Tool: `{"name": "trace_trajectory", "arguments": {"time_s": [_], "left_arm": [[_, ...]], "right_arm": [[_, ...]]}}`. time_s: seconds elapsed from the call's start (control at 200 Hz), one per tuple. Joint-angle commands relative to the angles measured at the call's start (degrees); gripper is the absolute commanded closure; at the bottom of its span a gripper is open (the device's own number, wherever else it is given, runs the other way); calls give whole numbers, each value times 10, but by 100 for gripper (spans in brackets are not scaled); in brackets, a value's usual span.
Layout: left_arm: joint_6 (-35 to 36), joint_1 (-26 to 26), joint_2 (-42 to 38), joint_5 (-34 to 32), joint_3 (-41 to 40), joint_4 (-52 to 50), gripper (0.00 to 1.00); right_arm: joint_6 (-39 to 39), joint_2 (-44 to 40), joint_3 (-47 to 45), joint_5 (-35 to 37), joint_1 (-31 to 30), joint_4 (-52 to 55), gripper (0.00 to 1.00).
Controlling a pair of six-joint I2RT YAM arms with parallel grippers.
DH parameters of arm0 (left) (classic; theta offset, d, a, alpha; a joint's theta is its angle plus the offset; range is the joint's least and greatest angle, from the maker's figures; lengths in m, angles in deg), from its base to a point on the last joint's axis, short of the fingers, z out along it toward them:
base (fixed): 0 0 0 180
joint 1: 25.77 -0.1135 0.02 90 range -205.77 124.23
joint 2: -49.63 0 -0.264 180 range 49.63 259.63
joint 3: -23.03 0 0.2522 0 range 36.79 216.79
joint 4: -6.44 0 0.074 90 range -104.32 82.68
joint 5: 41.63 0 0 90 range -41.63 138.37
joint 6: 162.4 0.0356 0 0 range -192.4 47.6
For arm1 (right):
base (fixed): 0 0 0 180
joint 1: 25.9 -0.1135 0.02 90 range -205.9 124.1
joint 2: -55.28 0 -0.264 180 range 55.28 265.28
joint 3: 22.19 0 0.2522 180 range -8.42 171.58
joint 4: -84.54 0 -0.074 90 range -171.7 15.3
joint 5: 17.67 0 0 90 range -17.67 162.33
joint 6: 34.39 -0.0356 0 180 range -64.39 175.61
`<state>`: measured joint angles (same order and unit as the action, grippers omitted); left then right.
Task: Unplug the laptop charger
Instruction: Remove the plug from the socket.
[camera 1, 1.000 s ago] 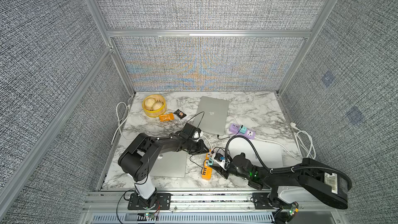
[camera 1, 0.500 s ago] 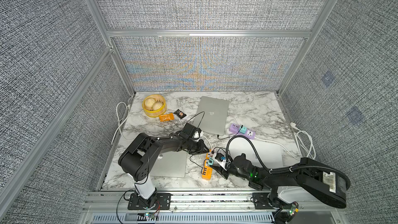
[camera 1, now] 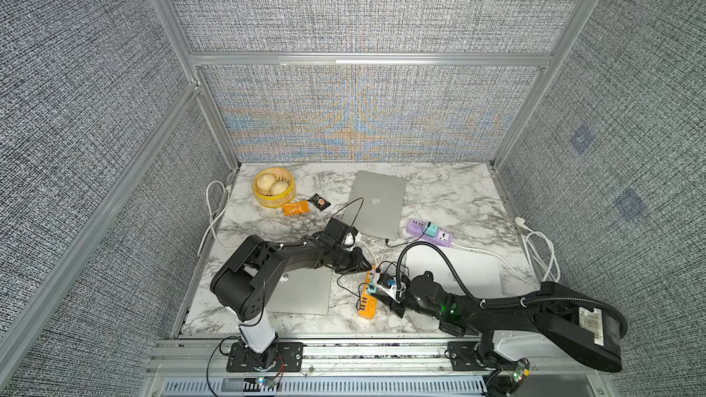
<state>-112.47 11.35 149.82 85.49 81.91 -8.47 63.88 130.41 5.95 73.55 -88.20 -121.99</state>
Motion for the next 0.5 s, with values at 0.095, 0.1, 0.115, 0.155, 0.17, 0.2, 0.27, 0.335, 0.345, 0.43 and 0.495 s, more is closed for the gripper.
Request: {"name": "trace_trajectory", "arguments": {"time_s": [0.095,0.1,0.115,0.155,0.17,0.2,0.27,0.335,0.345,0.43,0.495], "left_arm": [[3,4,15,-110,-9,-89,81],[3,3,15,-111,-9,-89,81],[3,3,15,-111,-9,-89,81],[3,4,15,-111,-9,-89,81],[3,4,16,-111,-10,-89,81],[3,3,17,-111,-9,-89,81],[3,3,16,-112,-9,-90,82],[3,4,17,-112,-9,-90,82],[4,4,17,-112,-9,-90,82],[4,4,17,-113,-9,-90,82],[4,4,17,-115,-9,-90,82]], "right_arm": [[-15,0,-14,-16,0,-95,73],[-16,0,-14,-16,0,-96,73],[-18,0,-15,-16,0,-100,73],[-24,0,-17,-17,1,-107,73],[-26,0,-18,-17,2,-108,73],[-30,1,-20,-19,4,-113,73],[-42,3,-21,-19,8,-123,73],[-46,6,-26,-20,10,-134,73],[-48,5,-26,-19,11,-135,73],[-55,7,-36,-18,14,-158,74],[-57,6,-37,-19,14,-156,73]]}}
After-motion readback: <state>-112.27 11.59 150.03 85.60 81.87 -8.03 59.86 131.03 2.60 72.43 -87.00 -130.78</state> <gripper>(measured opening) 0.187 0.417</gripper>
